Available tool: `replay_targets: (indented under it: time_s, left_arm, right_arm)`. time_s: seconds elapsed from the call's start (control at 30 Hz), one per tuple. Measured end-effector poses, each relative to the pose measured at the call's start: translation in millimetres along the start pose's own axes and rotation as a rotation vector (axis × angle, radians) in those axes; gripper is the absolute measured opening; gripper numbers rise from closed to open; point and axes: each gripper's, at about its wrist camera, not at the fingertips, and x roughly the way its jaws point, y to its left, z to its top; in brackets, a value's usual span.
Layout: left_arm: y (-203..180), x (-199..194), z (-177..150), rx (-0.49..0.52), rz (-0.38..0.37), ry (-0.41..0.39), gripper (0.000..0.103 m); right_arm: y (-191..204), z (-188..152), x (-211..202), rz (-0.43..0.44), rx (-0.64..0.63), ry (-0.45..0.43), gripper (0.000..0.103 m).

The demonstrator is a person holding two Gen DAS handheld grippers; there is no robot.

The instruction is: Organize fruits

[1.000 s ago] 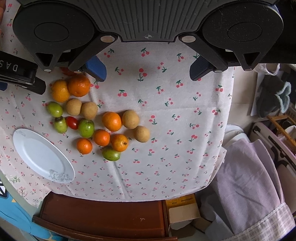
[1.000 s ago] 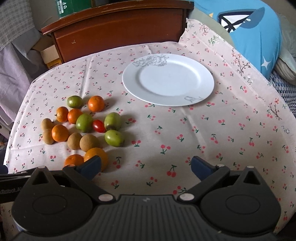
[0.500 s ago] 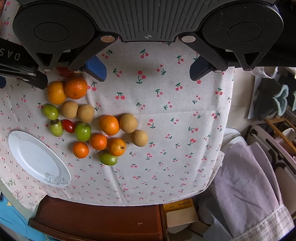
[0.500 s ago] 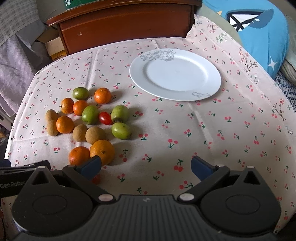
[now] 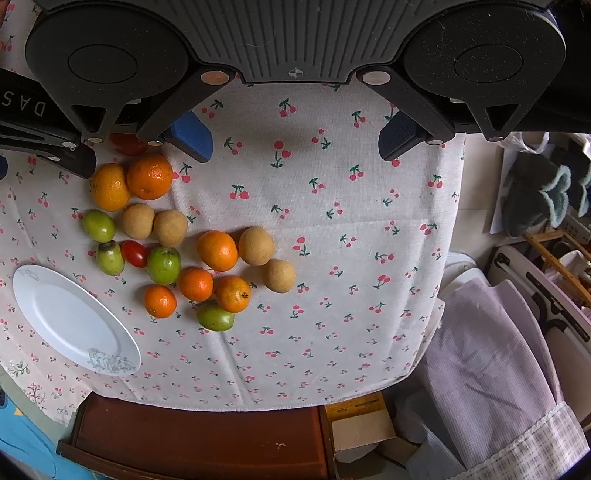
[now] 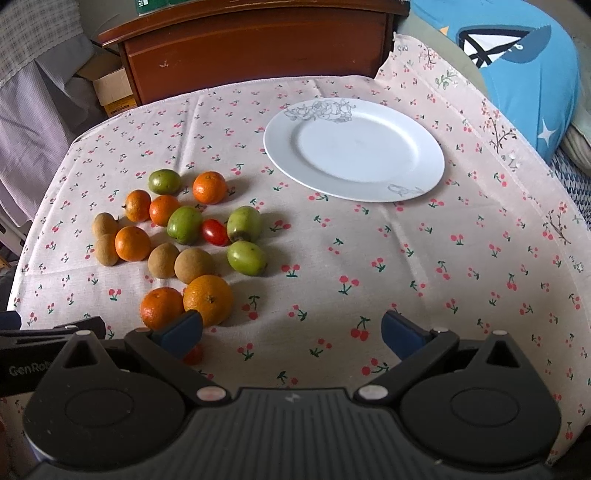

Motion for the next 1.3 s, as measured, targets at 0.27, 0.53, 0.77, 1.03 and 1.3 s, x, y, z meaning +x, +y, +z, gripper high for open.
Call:
replay_targets:
  time_s: [0.27,0.53,0.77,1.03,1.3]
  left_arm:
    - [1,0,-1,-0.002,0.004,-0.002,0.097]
    - [0,-1,-2,0.001,0.003,-0.011,0.097]
    - [5,-4,1,-0.021,-0.056,-0.033,0.098]
    - [22,-3,2,-0.062,-0.059,-0.061,0.098]
    - [37,-1,2,-0.09,-0.037,-0.093,0.097]
  right_arm:
    - [0,0,0,0.002,0.002,0.002,0.102]
    - [0,-1,0,0.001,0.006,0.004,0.102]
    - [-10,0,-10,0.028,0.018,-0.053,0.102]
    - [-32,-14,-33,0.157,0.068,-0.129,0.102]
    - [-4,-36,-24,0.219,-0.024,-0.084,0.075]
